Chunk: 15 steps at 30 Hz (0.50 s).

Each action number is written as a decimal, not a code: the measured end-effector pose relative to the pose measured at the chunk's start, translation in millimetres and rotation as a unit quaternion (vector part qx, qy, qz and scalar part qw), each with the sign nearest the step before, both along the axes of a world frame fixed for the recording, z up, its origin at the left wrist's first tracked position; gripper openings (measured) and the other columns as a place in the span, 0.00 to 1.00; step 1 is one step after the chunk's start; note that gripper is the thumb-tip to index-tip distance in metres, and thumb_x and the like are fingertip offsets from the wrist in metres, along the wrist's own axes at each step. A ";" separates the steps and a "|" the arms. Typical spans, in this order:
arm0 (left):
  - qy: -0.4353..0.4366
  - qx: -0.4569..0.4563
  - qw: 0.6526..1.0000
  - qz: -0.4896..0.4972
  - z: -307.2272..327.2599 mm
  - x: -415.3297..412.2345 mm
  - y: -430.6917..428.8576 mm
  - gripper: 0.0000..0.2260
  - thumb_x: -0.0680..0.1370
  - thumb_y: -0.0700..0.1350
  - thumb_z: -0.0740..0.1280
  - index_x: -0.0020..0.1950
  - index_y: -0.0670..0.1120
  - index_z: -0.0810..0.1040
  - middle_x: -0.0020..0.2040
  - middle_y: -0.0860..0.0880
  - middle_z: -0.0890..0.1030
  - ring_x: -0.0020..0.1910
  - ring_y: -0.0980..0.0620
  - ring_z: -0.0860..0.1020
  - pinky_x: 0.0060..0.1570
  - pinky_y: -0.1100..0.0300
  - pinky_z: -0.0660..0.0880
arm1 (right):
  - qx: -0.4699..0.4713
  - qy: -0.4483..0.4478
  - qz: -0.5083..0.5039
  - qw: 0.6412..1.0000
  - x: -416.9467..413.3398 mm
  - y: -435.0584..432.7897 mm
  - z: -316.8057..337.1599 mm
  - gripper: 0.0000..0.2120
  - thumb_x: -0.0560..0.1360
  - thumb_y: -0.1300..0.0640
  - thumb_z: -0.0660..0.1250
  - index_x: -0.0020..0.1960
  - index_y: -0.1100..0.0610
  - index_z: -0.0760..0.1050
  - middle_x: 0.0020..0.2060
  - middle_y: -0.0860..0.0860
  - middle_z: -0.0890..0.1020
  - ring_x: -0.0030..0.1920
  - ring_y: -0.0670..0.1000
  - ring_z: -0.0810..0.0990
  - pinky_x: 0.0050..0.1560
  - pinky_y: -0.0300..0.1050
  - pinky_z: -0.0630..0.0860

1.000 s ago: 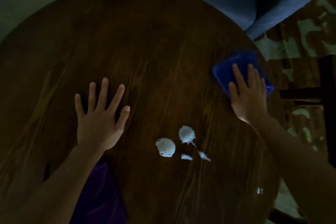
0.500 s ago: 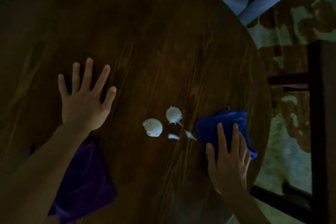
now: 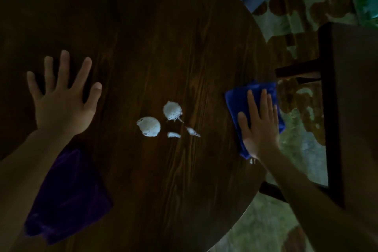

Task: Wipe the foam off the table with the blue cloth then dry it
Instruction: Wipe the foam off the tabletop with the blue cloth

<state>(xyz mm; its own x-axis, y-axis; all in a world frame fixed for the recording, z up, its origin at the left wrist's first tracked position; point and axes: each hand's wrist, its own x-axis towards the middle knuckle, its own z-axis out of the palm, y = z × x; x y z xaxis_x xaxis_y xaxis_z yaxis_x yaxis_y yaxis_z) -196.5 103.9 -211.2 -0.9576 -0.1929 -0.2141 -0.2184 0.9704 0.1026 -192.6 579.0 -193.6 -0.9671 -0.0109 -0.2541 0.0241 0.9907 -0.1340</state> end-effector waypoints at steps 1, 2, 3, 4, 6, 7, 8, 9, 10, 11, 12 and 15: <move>-0.002 -0.003 1.000 0.002 0.7 0.3 0.8 0.29 0.82 0.68 0.44 0.82 0.65 0.39 0.85 0.47 0.43 0.82 0.39 0.44 0.75 0.30 0.42 | 0.000 0.001 -0.016 1.000 24.5 -3.8 -0.1 0.31 0.85 0.38 0.43 0.85 0.48 0.47 0.84 0.56 0.47 0.84 0.58 0.46 0.82 0.59 0.47; -0.001 -0.005 1.000 0.004 1.1 0.6 1.9 0.29 0.82 0.68 0.43 0.82 0.65 0.39 0.85 0.48 0.43 0.82 0.40 0.44 0.75 0.30 0.42 | 0.000 -0.001 -0.035 0.999 52.1 -9.4 -0.5 0.31 0.85 0.38 0.43 0.85 0.48 0.48 0.84 0.57 0.48 0.84 0.59 0.48 0.82 0.60 0.48; 0.002 -0.007 1.000 0.006 1.5 0.4 3.0 0.29 0.82 0.68 0.43 0.82 0.65 0.39 0.85 0.48 0.43 0.82 0.40 0.44 0.75 0.31 0.42 | 0.001 -0.002 -0.052 0.999 80.4 -17.5 -0.9 0.31 0.85 0.38 0.42 0.85 0.48 0.49 0.84 0.57 0.49 0.83 0.60 0.49 0.82 0.61 0.50; 0.004 -0.008 1.000 0.008 1.9 -0.3 3.6 0.29 0.82 0.68 0.42 0.82 0.64 0.40 0.85 0.48 0.43 0.82 0.40 0.44 0.75 0.31 0.42 | 0.003 -0.006 -0.062 0.998 106.5 -27.6 -0.8 0.31 0.85 0.37 0.42 0.84 0.49 0.49 0.84 0.58 0.50 0.83 0.61 0.51 0.81 0.61 0.51; 0.000 -0.009 1.000 0.007 1.7 -0.9 4.8 0.29 0.82 0.68 0.43 0.82 0.65 0.39 0.85 0.48 0.43 0.82 0.40 0.43 0.75 0.31 0.42 | 0.003 -0.014 -0.056 0.998 143.2 -47.6 0.3 0.30 0.85 0.38 0.43 0.84 0.48 0.49 0.83 0.60 0.51 0.82 0.62 0.53 0.81 0.61 0.52; -0.002 -0.009 1.000 0.006 0.7 -0.8 4.6 0.29 0.82 0.68 0.43 0.81 0.65 0.39 0.85 0.48 0.43 0.82 0.40 0.43 0.75 0.31 0.42 | 0.001 -0.018 -0.045 0.999 149.3 -53.7 0.6 0.30 0.85 0.38 0.43 0.84 0.48 0.48 0.83 0.60 0.52 0.82 0.62 0.53 0.80 0.61 0.51; -0.003 -0.010 1.000 0.006 -0.2 -0.9 3.9 0.29 0.82 0.69 0.43 0.81 0.66 0.38 0.85 0.48 0.43 0.82 0.40 0.43 0.75 0.30 0.42 | -0.003 -0.018 -0.031 0.999 144.8 -56.9 1.0 0.30 0.85 0.38 0.43 0.84 0.47 0.48 0.83 0.59 0.52 0.82 0.62 0.52 0.80 0.61 0.51; -0.003 -0.011 1.000 0.007 -1.0 -1.4 3.3 0.29 0.82 0.69 0.43 0.80 0.67 0.37 0.85 0.48 0.43 0.82 0.40 0.43 0.75 0.30 0.42 | -0.006 -0.013 -0.019 1.000 131.3 -58.0 1.0 0.29 0.85 0.38 0.44 0.84 0.47 0.49 0.83 0.59 0.52 0.83 0.61 0.51 0.81 0.61 0.51; -0.003 -0.011 1.000 0.007 -1.3 -1.9 3.2 0.29 0.82 0.69 0.43 0.80 0.67 0.36 0.85 0.48 0.42 0.82 0.40 0.43 0.75 0.30 0.42 | -0.006 -0.006 -0.012 1.000 111.4 -59.4 1.2 0.29 0.85 0.39 0.44 0.84 0.46 0.49 0.83 0.59 0.51 0.83 0.61 0.51 0.81 0.61 0.50; -0.004 -0.011 1.000 0.007 -0.9 -2.4 3.5 0.29 0.82 0.69 0.43 0.80 0.67 0.36 0.84 0.49 0.42 0.82 0.40 0.43 0.75 0.30 0.42 | -0.003 0.007 -0.013 1.000 86.4 -61.4 0.3 0.29 0.85 0.39 0.44 0.84 0.46 0.49 0.84 0.59 0.51 0.83 0.61 0.50 0.81 0.61 0.50; -0.004 -0.010 1.000 0.007 0.6 -2.4 3.6 0.29 0.82 0.69 0.43 0.81 0.66 0.37 0.85 0.49 0.42 0.82 0.40 0.42 0.75 0.30 0.42 | -0.001 0.018 -0.025 1.000 56.7 -64.7 -1.3 0.29 0.85 0.39 0.45 0.84 0.46 0.49 0.83 0.59 0.51 0.83 0.61 0.51 0.81 0.61 0.50; -0.005 -0.006 1.000 0.008 6.9 -0.9 4.1 0.29 0.82 0.68 0.42 0.82 0.64 0.41 0.85 0.48 0.43 0.82 0.40 0.42 0.75 0.31 0.41 | -0.007 0.037 -0.042 0.998 -34.7 -87.9 -4.4 0.30 0.85 0.38 0.43 0.85 0.46 0.48 0.84 0.59 0.50 0.83 0.61 0.50 0.82 0.62 0.49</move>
